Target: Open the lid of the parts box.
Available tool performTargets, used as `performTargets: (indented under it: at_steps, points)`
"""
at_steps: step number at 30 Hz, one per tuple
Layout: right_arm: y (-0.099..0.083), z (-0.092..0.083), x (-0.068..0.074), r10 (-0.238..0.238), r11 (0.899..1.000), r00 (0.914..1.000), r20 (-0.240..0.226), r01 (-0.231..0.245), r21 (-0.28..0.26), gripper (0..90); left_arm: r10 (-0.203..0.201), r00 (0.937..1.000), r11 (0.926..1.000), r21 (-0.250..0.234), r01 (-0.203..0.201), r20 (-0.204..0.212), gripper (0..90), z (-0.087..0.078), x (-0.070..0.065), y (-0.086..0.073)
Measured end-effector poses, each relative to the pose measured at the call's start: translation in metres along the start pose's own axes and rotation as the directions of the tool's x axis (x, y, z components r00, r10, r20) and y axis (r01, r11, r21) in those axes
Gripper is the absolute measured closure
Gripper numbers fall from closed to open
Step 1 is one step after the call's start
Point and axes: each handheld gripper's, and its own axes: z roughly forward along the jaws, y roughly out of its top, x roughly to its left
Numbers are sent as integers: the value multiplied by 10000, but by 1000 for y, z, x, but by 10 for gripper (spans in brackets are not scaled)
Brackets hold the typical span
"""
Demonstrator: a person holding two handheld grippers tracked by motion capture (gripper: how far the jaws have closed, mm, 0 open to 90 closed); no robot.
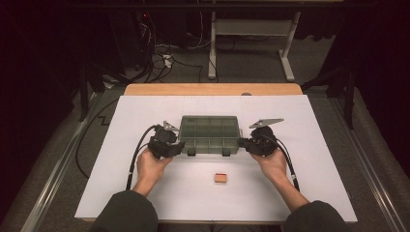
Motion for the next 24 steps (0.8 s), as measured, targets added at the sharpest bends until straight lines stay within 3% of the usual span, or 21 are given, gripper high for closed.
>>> performTargets:
  at_steps: [2, 4, 5, 9, 18, 24]
  points:
    - [3, -1, 0, -10, 10000, 10000, 46, 10, -74, 822, -142, 9999, 9997, -200, 143, 58, 540, 1, -5, 3]
    - [7, -2, -1, 22, 9999, 10000, 87, -21, -136, 815, -29, 9999, 9993, -361, 34, 129, 506, 4, -8, 7]
    - [10, -3, -1, 56, 9998, 9999, 132, -53, -214, 807, -369, 9992, 9982, -470, 376, 149, 475, 5, -13, 10]
    - [15, -2, -3, 155, 9991, 9995, 266, -145, -387, 782, -361, 9989, 9979, -519, 376, 305, 455, 7, -19, 17]
    - [19, 17, -10, 412, 9991, 9953, 877, -418, 48, 757, -1047, 9919, 9936, -343, 1074, 723, 463, 6, -29, 33]
    - [24, 32, -14, 613, 9969, 9899, 1280, -670, 407, 733, -1375, 9856, 9898, -223, 1404, 985, 526, 12, -32, 44]
